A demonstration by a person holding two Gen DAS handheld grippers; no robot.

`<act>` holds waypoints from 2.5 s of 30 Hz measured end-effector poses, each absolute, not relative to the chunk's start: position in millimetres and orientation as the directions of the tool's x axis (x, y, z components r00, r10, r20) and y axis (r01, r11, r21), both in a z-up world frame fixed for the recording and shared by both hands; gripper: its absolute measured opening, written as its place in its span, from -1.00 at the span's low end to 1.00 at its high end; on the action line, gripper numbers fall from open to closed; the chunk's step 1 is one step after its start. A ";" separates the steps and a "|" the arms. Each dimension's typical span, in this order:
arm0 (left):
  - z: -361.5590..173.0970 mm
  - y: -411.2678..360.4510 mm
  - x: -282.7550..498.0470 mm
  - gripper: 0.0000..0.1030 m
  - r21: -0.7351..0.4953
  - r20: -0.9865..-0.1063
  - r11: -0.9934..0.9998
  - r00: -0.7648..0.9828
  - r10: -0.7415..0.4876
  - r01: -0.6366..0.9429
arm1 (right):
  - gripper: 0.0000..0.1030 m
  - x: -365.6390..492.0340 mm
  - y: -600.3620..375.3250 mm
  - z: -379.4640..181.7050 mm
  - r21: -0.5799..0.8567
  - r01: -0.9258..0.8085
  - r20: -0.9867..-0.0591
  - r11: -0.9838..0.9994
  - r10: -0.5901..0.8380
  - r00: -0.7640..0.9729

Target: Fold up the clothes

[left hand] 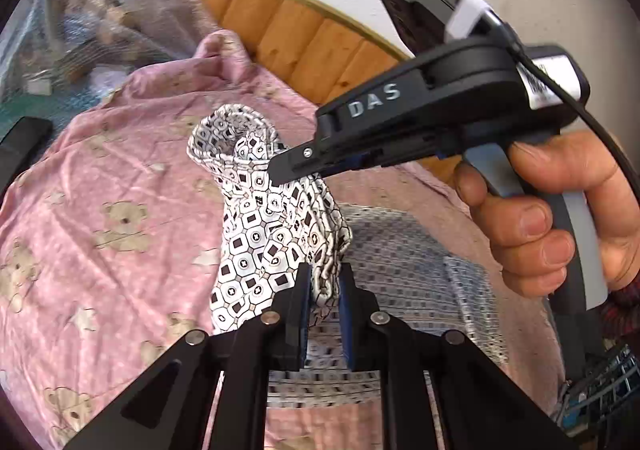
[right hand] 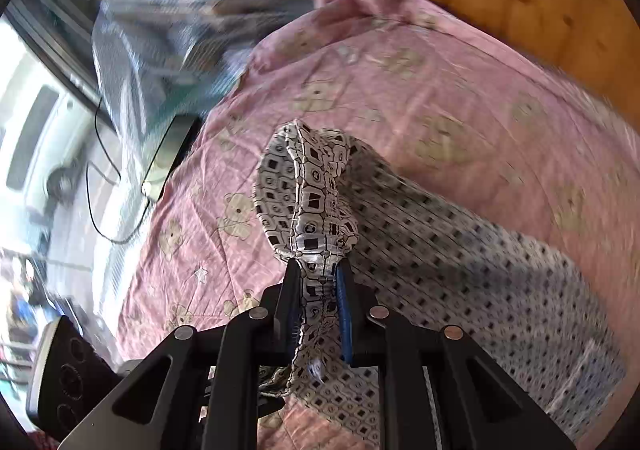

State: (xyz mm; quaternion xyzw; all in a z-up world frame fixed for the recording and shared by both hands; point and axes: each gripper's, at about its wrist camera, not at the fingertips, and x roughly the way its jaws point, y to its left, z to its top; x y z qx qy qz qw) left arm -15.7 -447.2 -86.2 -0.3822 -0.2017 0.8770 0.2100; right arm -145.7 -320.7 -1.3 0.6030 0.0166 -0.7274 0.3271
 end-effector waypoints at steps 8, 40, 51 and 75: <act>-133.1 -317.2 -34.7 -0.75 -0.498 -0.703 -0.783 -0.355 0.617 -0.374 | -0.71 -152.8 -160.6 -106.1 0.607 -0.005 -0.790 -0.795 -0.602 -0.115; -156.6 -372.5 -34.4 -0.31 -0.527 -0.772 -0.833 -0.314 0.552 -0.170 | -0.40 -130.7 -162.0 -82.8 0.161 0.301 -0.910 -0.940 -0.260 -0.324; -150.9 -354.3 -182.8 -0.31 -0.463 -0.802 -0.864 -0.322 0.503 -0.197 | -0.50 -44.3 -164.2 -139.4 0.173 0.348 -0.940 -0.921 -0.260 -0.221; -150.2 -393.0 -54.4 -0.31 -0.581 -0.766 -0.799 -0.229 0.601 -0.154 | -0.48 -74.5 -156.4 -91.0 0.261 0.300 -0.879 -0.918 -0.354 -0.320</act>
